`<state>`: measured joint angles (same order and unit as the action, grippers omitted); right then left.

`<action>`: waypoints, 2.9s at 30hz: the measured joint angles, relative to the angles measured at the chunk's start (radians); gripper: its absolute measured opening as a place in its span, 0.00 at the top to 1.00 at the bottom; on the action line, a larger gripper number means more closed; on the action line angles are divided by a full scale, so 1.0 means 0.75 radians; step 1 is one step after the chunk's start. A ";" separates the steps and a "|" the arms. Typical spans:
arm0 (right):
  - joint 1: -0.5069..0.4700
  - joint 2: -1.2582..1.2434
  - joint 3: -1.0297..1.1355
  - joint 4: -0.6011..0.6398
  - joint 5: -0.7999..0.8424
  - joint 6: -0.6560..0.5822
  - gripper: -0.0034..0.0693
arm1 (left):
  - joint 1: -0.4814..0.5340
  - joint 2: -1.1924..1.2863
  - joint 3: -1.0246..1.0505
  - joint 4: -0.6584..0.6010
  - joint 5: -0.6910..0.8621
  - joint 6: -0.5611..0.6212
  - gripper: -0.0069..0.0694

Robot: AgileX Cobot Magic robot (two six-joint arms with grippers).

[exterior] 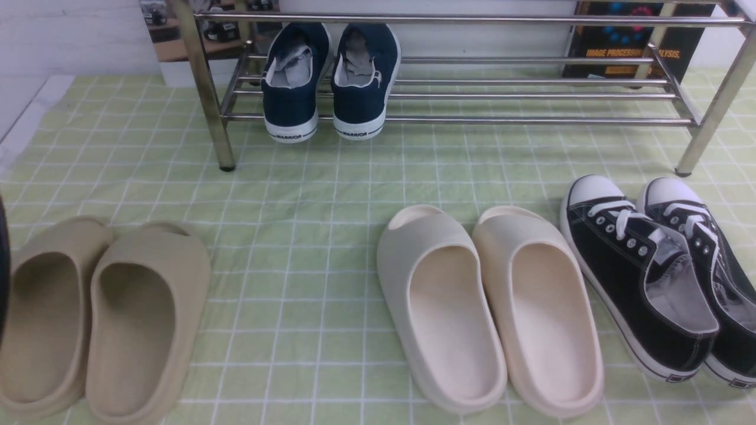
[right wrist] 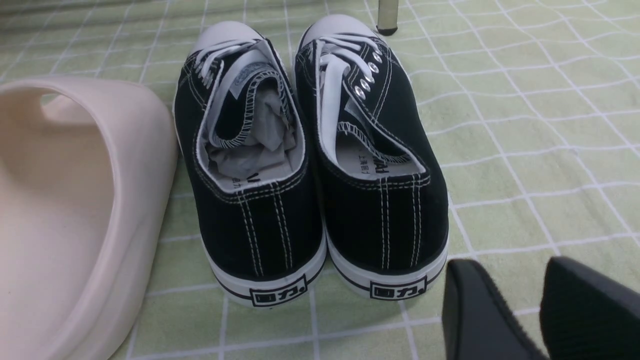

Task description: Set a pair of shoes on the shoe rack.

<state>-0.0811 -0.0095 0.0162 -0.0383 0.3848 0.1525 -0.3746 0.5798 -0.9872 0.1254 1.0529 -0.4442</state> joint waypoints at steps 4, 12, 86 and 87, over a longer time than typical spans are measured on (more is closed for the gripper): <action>0.000 0.000 0.000 0.000 0.000 0.000 0.62 | 0.000 -0.044 0.106 -0.001 0.000 -0.023 0.93; 0.000 0.000 0.000 0.000 0.000 0.000 0.62 | 0.000 -0.048 0.131 -0.001 0.018 -0.022 0.93; 0.000 0.000 0.000 0.000 0.000 0.005 0.62 | 0.517 -0.787 1.357 -0.156 -0.893 0.160 0.93; 0.000 0.000 0.000 0.000 0.000 0.004 0.62 | 0.517 -0.787 1.357 -0.156 -0.893 0.160 0.93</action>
<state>-0.0811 -0.0095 0.0162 -0.0383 0.3848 0.1552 0.0131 -0.0103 0.0302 0.0081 0.3836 -0.3242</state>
